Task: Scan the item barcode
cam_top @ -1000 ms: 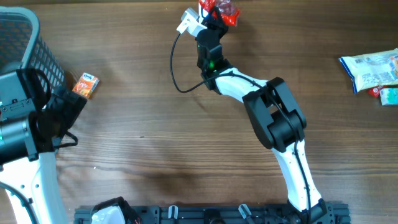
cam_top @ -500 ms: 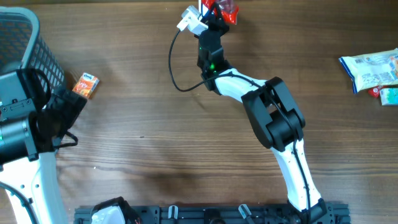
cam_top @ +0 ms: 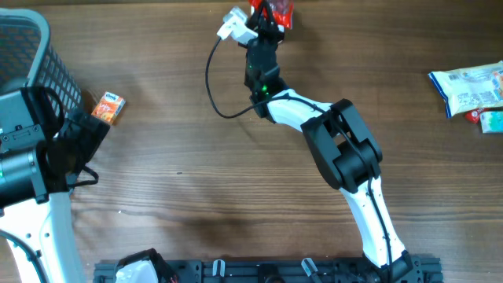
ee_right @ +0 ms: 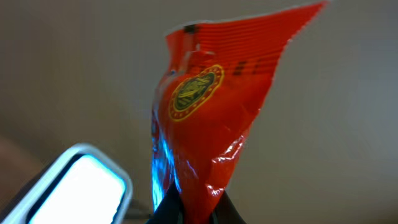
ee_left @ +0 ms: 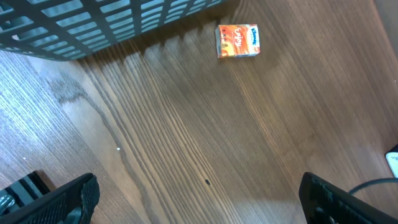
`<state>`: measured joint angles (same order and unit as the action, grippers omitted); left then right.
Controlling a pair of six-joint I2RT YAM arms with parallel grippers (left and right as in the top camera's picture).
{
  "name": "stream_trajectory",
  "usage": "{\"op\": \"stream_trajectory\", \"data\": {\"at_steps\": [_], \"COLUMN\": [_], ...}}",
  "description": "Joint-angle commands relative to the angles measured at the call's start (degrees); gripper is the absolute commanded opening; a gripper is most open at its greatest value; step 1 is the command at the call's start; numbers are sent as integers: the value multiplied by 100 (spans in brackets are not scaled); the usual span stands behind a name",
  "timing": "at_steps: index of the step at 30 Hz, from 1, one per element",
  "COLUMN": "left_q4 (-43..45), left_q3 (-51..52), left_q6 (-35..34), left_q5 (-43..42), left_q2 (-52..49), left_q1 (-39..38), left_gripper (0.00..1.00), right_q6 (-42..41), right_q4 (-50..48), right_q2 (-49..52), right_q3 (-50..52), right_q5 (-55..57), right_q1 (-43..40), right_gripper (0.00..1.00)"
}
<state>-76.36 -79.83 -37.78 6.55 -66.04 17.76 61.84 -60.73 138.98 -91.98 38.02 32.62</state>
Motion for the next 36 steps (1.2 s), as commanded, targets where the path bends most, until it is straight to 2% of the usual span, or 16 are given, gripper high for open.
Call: {"op": "stream_trajectory", "data": {"at_steps": [1,6,13,17,23,28,30,32,33,34,36], "left_q4": [0,0,0,0,0,0,0,0,0,0,0], "left_q3": [0,0,0,0,0,0,0,0,0,0,0], "left_q6": [2,2,2,2,2,2,2,2,2,2,2], "left_q5": [-7,-7,-7,-7,-7,-7,-7,-7,-7,-7,-7], "left_q2": [4,4,4,4,4,2,2,2,2,2,4], "left_q1": [42,42,42,42,42,42,42,42,42,42,42], "left_gripper": [100,100,100,100,100,100,100,100,100,100,100], "right_q6": [162,155,-234,-1314,-3180,-4107,-4103,-4103,-4100,-4098,-4098], "right_q4": [-57,-55,308,1954,4739,5801,5886,5882,5884,5886,5890], "right_q2": [-181,-723,-988,-988,-988,-988,-988,-988,-988,-988,-988], "right_q3": [-81,-81,-81,-79,-79,-79,-79,-79,-79,-79,-79], "right_q5": [140,697,2542,3298,3147,2841,2741,2710,2647,2616,2616], "right_q1": [-120,-767,-2382,-3451,-4472,-4966,-5049,-5060,-5060,-5045,-4994], "right_gripper": [4,4,4,4,4,5,16,35,55,68,84]}}
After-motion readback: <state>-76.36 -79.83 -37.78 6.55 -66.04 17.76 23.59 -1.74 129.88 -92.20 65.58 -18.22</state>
